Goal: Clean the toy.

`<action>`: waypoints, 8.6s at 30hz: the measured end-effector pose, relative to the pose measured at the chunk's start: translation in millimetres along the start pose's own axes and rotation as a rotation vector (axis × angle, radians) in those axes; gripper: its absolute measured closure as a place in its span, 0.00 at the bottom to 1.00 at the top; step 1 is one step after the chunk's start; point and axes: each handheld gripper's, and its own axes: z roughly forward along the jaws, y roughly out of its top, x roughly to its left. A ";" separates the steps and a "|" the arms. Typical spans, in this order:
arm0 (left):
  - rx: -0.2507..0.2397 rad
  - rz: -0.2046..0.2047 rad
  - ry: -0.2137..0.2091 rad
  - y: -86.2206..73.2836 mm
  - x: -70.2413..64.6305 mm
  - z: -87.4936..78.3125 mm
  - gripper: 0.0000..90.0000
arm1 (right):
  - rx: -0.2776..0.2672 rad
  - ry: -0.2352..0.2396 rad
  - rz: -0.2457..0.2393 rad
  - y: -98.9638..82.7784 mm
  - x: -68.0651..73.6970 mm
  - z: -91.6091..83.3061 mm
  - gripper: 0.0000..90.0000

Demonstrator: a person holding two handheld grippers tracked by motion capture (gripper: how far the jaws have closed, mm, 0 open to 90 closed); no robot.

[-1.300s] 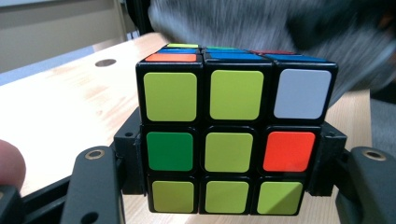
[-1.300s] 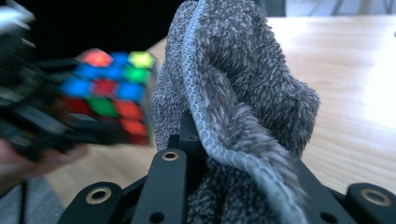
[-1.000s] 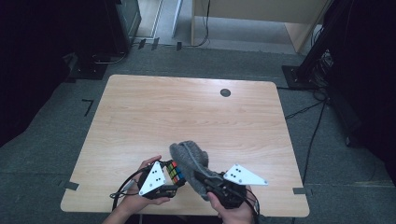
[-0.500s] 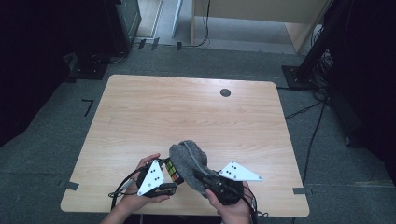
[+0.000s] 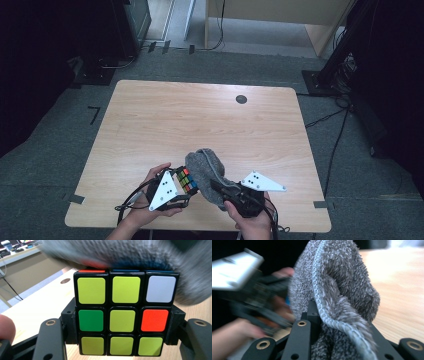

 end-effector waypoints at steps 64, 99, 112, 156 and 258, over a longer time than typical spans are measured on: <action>0.016 -0.083 -0.104 9.0 1.0 1.7 0.38 | -0.085 0.007 0.015 15.4 9.5 -14.0 0.84; -0.238 -0.243 -0.250 12.1 16.6 -21.3 0.38 | -0.068 0.044 0.030 -4.4 5.1 4.2 0.87; -0.207 -0.207 -0.269 13.6 10.8 -18.1 0.38 | -0.092 0.072 0.030 0.4 1.4 -3.6 0.87; -0.229 -0.263 -0.224 12.7 15.1 -18.4 0.38 | -0.055 0.057 0.077 -9.5 -1.2 7.3 0.87; -0.081 -0.041 -0.072 5.7 -26.1 12.2 0.38 | -0.005 -0.052 0.119 -1.3 16.5 22.7 0.24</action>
